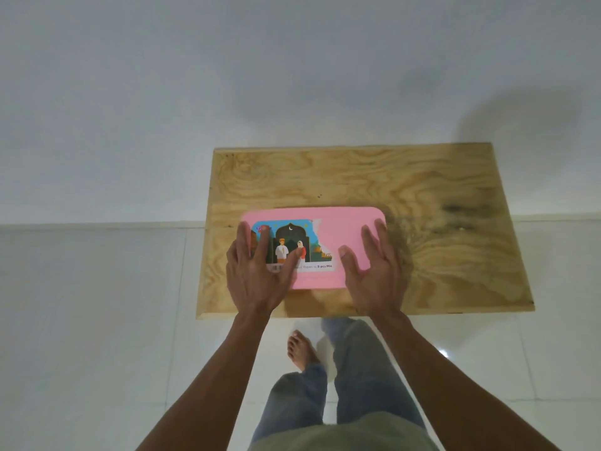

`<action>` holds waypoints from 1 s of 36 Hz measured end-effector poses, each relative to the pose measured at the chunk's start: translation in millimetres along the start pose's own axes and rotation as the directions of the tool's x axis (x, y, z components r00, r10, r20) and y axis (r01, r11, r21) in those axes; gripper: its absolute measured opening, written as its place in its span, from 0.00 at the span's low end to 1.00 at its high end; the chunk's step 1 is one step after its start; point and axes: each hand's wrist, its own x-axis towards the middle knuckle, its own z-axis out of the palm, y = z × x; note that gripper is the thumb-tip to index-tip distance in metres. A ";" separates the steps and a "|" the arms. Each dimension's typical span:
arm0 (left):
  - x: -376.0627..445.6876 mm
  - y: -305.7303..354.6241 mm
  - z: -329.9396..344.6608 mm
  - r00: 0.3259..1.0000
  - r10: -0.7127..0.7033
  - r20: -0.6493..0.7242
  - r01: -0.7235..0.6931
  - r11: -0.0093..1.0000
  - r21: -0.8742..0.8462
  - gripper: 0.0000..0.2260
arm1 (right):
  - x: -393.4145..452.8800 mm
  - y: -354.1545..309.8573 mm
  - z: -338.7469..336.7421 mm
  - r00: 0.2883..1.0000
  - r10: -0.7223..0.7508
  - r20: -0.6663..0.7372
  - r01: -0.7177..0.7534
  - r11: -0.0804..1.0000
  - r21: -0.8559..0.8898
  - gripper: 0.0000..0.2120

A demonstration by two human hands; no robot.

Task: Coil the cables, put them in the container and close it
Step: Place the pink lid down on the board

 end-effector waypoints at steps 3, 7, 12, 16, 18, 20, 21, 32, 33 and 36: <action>26.3 9.1 -0.1 1.000 0.011 -0.023 -0.012 1.000 -0.014 0.36 | 28.8 -5.3 1.9 0.999 0.019 0.032 -0.020 0.999 0.048 0.27; 69.6 24.6 2.1 0.999 0.013 -0.037 -0.013 1.000 -0.013 0.35 | 75.5 -9.9 10.0 0.999 -0.010 0.047 0.007 0.997 0.073 0.28; 121.3 39.6 12.2 0.999 0.025 -0.032 -0.025 1.000 -0.010 0.33 | 128.0 -18.6 21.0 0.997 0.027 0.073 -0.029 0.999 0.019 0.28; 154.7 46.0 26.5 1.000 0.014 -0.008 -0.014 1.000 0.009 0.33 | 162.8 -19.8 36.2 0.996 0.039 0.077 -0.039 0.999 -0.002 0.29; 168.0 49.2 32.9 1.000 0.009 0.007 -0.010 1.000 0.015 0.33 | 176.0 -17.7 44.9 0.994 0.049 0.094 -0.049 0.999 -0.009 0.29; 178.1 50.6 38.9 1.000 0.011 0.027 -0.012 1.000 0.021 0.33 | 184.2 -15.0 52.0 0.996 0.047 0.080 -0.046 0.999 -0.015 0.29; 181.7 51.3 41.4 0.999 0.008 0.041 -0.009 1.000 0.026 0.33 | 186.5 -13.6 55.1 0.997 0.038 0.070 -0.037 0.999 -0.011 0.28; 182.7 45.7 59.7 0.996 0.090 0.024 -0.092 0.990 0.108 0.33 | 188.7 -5.2 65.7 0.993 -0.114 -0.011 0.113 0.993 -0.039 0.29; 182.8 44.6 60.3 0.995 0.099 0.022 -0.101 0.989 0.112 0.33 | 188.9 -5.4 65.4 0.993 -0.117 -0.005 0.116 0.992 -0.039 0.29; 183.1 41.0 62.2 0.992 0.125 0.020 -0.127 0.985 0.120 0.32 | 189.5 -4.5 65.4 0.990 -0.141 -0.021 0.140 0.989 -0.044 0.29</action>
